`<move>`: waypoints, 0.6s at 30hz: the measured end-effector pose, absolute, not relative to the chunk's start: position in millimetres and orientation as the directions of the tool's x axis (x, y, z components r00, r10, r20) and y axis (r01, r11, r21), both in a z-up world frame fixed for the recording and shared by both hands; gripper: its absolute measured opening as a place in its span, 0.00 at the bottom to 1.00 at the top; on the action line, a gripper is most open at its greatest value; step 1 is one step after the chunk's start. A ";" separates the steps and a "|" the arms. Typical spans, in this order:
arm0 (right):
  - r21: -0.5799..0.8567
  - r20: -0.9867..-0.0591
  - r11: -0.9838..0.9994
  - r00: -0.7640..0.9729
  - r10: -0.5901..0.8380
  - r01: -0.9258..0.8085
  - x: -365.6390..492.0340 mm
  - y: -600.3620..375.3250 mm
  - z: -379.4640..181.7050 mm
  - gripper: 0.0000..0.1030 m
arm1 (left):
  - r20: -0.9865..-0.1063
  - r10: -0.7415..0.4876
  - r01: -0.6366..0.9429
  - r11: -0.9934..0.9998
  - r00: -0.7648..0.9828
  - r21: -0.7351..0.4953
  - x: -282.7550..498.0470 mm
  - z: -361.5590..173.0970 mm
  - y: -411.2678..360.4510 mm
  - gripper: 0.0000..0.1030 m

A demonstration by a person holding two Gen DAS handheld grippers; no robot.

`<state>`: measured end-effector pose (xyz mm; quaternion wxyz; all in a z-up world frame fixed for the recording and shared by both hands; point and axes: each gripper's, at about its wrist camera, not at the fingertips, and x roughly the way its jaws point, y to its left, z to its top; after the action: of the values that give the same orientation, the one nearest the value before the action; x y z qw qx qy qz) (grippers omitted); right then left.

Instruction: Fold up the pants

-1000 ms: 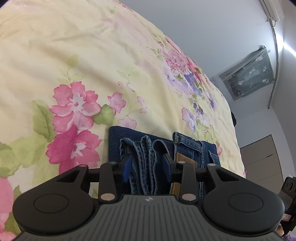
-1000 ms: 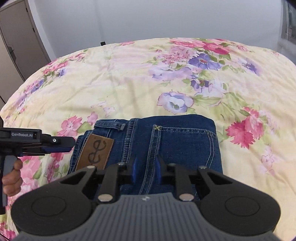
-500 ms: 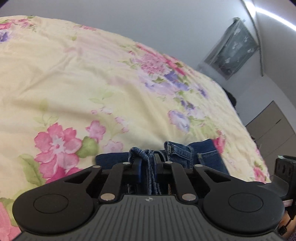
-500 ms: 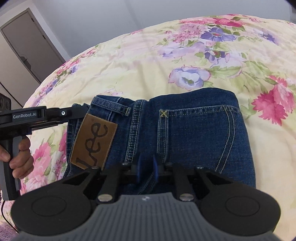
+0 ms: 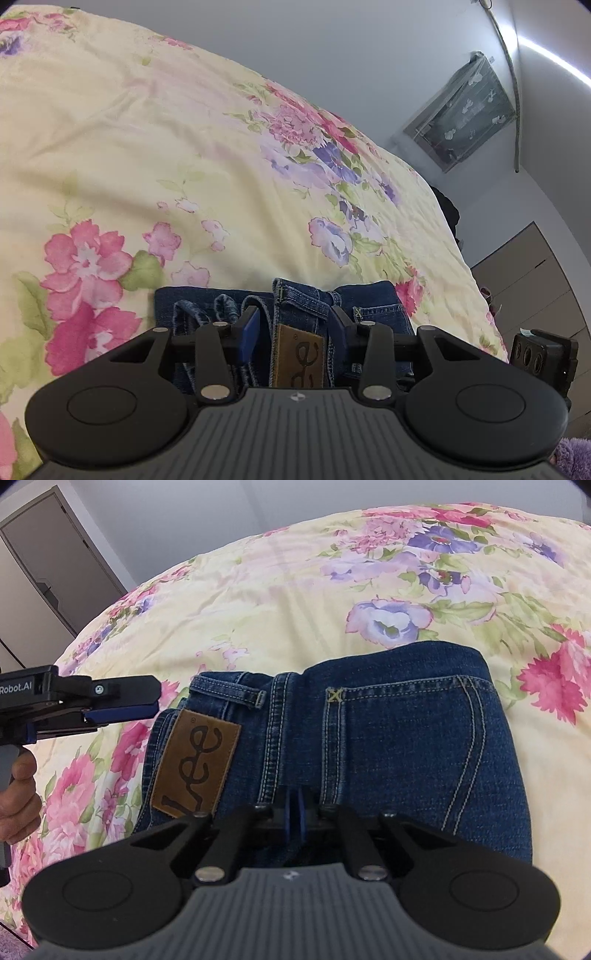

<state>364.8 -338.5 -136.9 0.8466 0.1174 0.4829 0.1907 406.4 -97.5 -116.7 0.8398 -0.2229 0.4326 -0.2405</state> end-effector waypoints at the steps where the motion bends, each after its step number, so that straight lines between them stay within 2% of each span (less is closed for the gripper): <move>1: 0.387 -0.772 0.898 0.460 0.440 -0.209 365.1 -339.3 -137.2 0.02 | -0.619 -0.602 0.207 0.781 0.505 -0.590 408.1 -119.7 -100.0 0.40; 6: 0.406 -0.762 0.888 0.456 0.460 -0.216 366.1 -343.3 -139.1 0.01 | -0.655 -0.562 0.176 0.810 0.505 -0.559 414.6 -134.1 -103.3 0.38; 12: 0.448 -0.748 0.872 0.451 0.486 -0.197 367.5 -350.4 -142.7 0.00 | -0.632 -0.613 0.152 0.764 0.473 -0.627 423.3 -148.2 -108.3 0.37; 14: 0.464 -0.744 0.867 0.452 0.492 -0.181 367.9 -353.1 -142.9 0.00 | -0.641 -0.577 0.197 0.801 0.507 -0.565 417.4 -139.5 -117.9 0.27; 15: 0.470 -0.742 0.866 0.454 0.493 -0.173 367.4 -353.9 -142.0 0.00 | -0.638 -0.565 0.225 0.814 0.524 -0.536 413.0 -133.6 -120.7 0.19; 17: 0.463 -0.741 0.868 0.459 0.490 -0.180 365.6 -354.4 -135.4 0.00 | -0.635 -0.548 0.272 0.832 0.545 -0.484 404.5 -117.3 -122.8 0.10; 18: 0.451 -0.740 0.872 0.467 0.485 -0.191 362.8 -354.7 -129.0 0.00 | -0.634 -0.541 0.293 0.838 0.552 -0.461 401.0 -108.6 -122.6 0.10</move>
<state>362.8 -354.7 -129.0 0.8423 0.1545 0.4759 0.2005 401.0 -122.6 -108.6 0.8676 -0.1525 0.4076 -0.2404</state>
